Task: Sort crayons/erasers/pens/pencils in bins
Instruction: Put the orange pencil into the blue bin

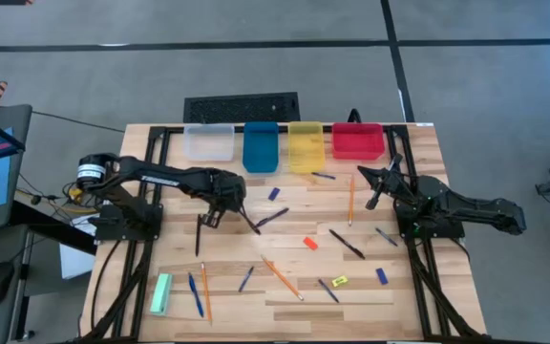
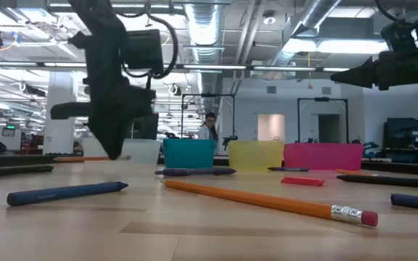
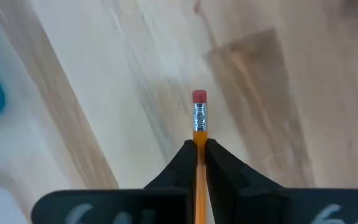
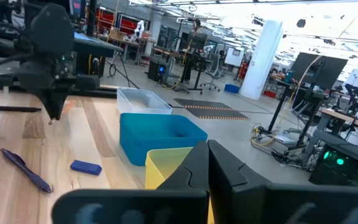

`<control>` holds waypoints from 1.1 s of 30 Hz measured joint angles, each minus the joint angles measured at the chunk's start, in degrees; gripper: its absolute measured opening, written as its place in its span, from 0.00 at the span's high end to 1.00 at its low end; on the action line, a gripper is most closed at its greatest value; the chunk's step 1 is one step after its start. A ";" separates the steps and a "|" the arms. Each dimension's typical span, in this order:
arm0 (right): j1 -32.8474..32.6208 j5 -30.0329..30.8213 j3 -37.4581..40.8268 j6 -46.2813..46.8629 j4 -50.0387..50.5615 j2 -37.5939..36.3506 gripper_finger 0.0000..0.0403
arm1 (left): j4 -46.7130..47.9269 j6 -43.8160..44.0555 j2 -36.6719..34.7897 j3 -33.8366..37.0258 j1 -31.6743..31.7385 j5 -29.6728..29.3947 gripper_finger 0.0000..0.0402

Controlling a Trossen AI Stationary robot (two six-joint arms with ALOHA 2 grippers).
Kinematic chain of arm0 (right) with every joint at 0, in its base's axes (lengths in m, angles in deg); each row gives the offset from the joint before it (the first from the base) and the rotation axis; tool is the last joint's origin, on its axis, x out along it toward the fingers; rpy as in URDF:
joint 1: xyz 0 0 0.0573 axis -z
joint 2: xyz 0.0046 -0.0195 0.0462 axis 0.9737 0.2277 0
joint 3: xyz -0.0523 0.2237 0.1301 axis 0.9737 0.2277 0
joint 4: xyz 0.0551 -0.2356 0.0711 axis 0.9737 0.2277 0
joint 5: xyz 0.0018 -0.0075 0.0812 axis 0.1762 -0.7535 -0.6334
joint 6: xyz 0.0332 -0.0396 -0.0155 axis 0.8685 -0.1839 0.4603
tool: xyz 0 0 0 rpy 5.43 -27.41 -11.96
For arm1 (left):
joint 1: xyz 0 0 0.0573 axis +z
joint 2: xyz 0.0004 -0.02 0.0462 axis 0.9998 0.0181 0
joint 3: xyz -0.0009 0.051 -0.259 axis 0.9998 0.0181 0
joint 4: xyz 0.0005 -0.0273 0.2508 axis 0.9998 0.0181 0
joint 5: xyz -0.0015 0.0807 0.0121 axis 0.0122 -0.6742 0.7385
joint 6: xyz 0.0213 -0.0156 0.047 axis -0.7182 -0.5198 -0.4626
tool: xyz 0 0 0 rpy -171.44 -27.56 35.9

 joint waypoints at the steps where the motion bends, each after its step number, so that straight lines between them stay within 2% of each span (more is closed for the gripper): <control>1: -0.01 0.00 0.00 0.00 0.00 0.00 0.96 | 0.35 0.04 -0.26 -0.38 0.11 0.34 0.99; 6: -0.01 0.00 0.02 0.00 0.00 0.00 0.96 | 1.13 2.41 -3.37 -3.38 1.86 1.56 0.99; 13: -0.02 0.00 0.02 -0.01 0.00 0.00 0.96 | 2.99 7.28 -10.17 -7.26 6.50 7.09 0.99; 21: -0.01 0.01 0.02 0.00 -0.01 0.00 0.96 | 4.99 6.14 -14.08 -16.42 13.77 7.22 0.99; 24: 0.00 0.01 0.01 0.00 0.00 0.00 0.96 | 0.29 6.35 -13.81 -18.56 16.90 8.97 0.99; 29: 0.00 0.02 0.00 0.01 -0.01 0.00 0.96 | -12.55 15.30 -11.75 -19.00 22.17 16.99 0.99; 33: -0.02 0.02 0.00 0.01 -0.02 0.00 0.96 | -20.75 20.93 -8.93 -19.08 25.65 18.20 0.99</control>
